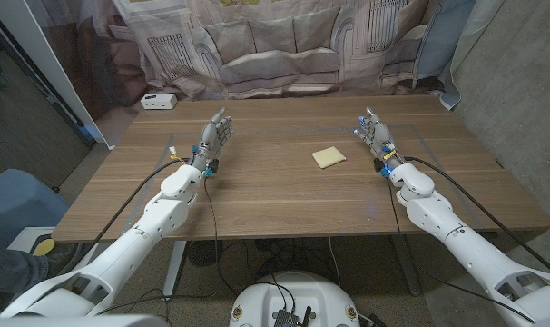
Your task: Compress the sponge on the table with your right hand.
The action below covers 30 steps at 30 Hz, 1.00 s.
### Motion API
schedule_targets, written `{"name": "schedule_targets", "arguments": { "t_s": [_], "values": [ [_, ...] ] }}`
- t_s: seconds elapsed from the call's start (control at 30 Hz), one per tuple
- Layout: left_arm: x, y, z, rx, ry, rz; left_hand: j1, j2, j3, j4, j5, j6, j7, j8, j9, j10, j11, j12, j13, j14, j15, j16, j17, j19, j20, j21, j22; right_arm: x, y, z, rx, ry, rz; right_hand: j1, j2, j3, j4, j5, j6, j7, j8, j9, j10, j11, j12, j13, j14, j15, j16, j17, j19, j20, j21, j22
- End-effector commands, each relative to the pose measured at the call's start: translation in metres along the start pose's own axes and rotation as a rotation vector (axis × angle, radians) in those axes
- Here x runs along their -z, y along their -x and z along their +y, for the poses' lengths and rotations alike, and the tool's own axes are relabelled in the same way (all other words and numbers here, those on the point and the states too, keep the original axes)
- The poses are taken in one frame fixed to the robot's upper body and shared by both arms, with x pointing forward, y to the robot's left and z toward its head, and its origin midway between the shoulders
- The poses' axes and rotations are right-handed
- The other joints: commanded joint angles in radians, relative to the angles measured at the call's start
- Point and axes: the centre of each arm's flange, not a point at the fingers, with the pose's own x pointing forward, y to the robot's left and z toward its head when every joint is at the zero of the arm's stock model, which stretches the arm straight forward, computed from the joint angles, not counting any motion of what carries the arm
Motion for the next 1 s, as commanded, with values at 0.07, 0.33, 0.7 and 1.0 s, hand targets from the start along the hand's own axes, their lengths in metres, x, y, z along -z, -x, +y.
{"name": "schedule_targets", "arguments": {
  "t_s": [0.07,0.33,0.7,1.0],
  "values": [
    [-0.013,0.007,-0.008,0.020,-0.013,-0.025,0.008,0.001,0.007,0.001,0.008,0.006,0.007,0.007,0.002,0.012,0.003,0.009,0.004,0.006,0.008,0.008,0.003,0.008,0.001,0.007,0.003,-0.008,0.013,0.000,-0.006,0.019,-0.058,0.018,0.003,0.012,-0.004,0.003,0.004,0.002,0.005,0.003,0.012,-0.001,0.005,0.004,0.007,-0.003,0.006,0.002,0.023,0.000,0.012,0.002],
    [-0.022,0.006,-0.003,0.018,-0.059,-0.039,0.009,0.002,0.007,0.001,0.007,0.028,0.011,0.012,0.002,0.034,0.005,0.015,0.004,0.031,0.009,0.016,0.003,0.028,0.009,0.015,0.003,-0.015,0.020,0.005,-0.026,0.054,-0.092,0.032,0.006,0.017,-0.012,0.003,0.014,-0.005,0.007,0.003,0.030,-0.007,0.004,0.005,0.026,-0.007,0.011,0.000,0.043,-0.003,0.017,0.001],
    [-0.025,-0.008,0.001,0.057,-0.051,-0.075,0.013,-0.001,0.005,-0.002,0.007,0.067,0.021,0.019,0.002,0.078,0.011,0.027,0.004,0.074,0.011,0.024,0.002,0.067,0.019,0.025,0.002,-0.024,0.026,0.001,-0.037,0.100,-0.145,0.061,0.008,0.025,-0.028,-0.001,0.078,-0.004,0.026,0.005,0.071,-0.011,0.003,0.006,0.057,-0.013,0.013,-0.003,0.070,-0.004,0.018,0.001],
    [-0.032,-0.017,-0.007,0.049,-0.045,-0.080,0.017,-0.010,0.002,-0.006,0.006,0.118,0.025,0.026,0.002,0.130,0.016,0.038,0.005,0.130,0.009,0.031,0.002,0.113,0.035,0.034,0.002,-0.034,0.030,-0.013,-0.048,0.135,-0.170,0.064,0.007,0.025,-0.029,-0.002,0.089,-0.007,0.026,0.007,0.089,-0.013,0.003,0.006,0.072,-0.015,0.016,-0.003,0.079,-0.002,0.019,0.001]
  ]
}}
